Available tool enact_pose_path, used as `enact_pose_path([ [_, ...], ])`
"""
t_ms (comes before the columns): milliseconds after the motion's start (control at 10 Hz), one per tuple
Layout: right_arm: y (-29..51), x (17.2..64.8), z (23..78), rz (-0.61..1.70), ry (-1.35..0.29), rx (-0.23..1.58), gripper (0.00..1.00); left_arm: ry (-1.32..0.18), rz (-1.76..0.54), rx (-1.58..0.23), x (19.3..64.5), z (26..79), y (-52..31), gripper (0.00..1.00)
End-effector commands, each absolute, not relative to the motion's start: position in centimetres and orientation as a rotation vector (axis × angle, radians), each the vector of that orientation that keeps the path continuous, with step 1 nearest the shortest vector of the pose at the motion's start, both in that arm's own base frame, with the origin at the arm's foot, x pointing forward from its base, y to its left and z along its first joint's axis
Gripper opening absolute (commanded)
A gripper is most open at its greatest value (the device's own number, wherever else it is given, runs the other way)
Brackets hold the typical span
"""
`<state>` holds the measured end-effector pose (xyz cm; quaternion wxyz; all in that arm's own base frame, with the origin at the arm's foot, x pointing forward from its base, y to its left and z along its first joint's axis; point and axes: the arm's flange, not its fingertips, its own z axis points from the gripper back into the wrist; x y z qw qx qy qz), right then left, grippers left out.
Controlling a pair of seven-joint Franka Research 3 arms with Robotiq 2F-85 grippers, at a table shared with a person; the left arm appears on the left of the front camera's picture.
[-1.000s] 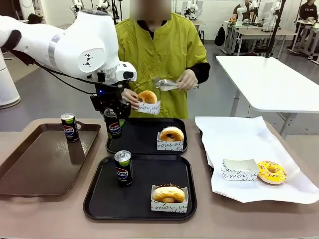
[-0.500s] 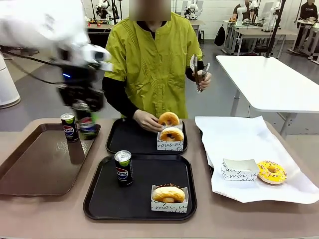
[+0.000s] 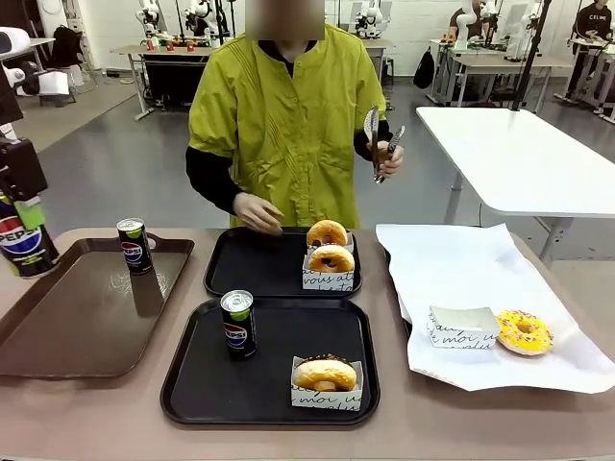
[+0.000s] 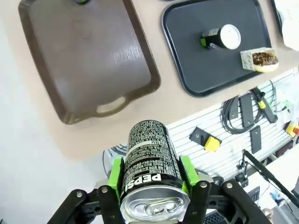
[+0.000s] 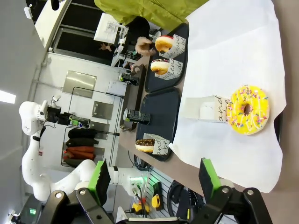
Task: Set up donuts and drinks on trays.
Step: Pick up one Pepsi coke from the Handle tray and place it on the Flat Tray without a Pepsi coke.
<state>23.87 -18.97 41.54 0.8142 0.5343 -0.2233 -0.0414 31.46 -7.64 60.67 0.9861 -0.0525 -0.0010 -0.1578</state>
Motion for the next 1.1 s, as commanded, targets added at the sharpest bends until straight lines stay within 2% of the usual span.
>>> enact_pose_path([
  [0, -18.93, 23.92, 41.56, -0.079, -0.482, 1.149, 1.0, -0.04, -0.308, -0.122, 32.54, 59.79, -8.06, 0.59],
  [1000, -18.93, 23.92, 41.56, -0.079, -0.482, 1.149, 1.0, -0.021, -0.31, -0.108, 32.79, 59.57, -7.86, 0.59],
])
